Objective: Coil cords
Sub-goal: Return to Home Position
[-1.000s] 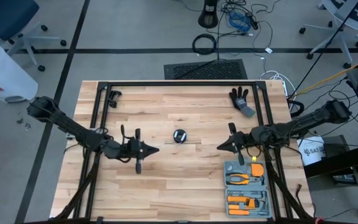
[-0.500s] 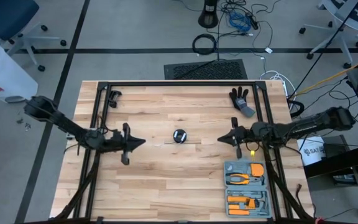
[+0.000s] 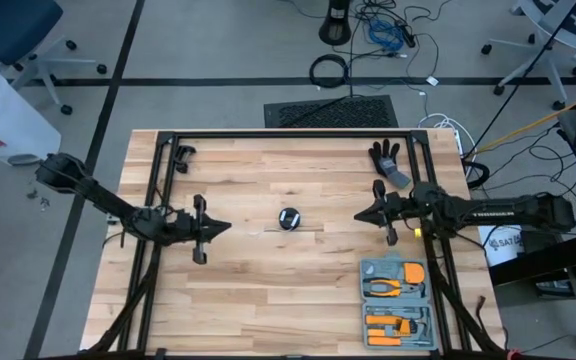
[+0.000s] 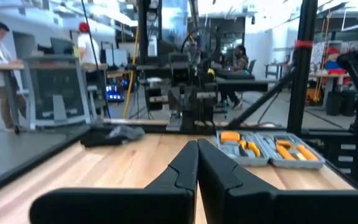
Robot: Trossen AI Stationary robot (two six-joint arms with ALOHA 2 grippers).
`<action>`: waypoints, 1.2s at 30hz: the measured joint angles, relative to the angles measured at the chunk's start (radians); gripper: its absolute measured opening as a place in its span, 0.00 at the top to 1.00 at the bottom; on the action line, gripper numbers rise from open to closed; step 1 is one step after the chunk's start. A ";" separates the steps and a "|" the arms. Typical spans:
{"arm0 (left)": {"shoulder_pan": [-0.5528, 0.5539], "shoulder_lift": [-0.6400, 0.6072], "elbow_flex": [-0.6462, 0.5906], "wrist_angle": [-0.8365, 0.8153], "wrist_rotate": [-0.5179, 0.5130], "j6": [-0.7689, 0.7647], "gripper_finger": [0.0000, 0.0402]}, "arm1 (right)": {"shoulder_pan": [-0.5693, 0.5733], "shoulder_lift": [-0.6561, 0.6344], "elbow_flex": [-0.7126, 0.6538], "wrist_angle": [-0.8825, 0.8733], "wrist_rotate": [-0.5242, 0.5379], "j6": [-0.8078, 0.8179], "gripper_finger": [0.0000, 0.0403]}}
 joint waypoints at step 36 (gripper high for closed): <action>0.296 -0.777 0.067 -0.938 0.373 -0.033 0.97 | -0.176 -0.033 0.001 0.025 -0.195 -0.041 1.00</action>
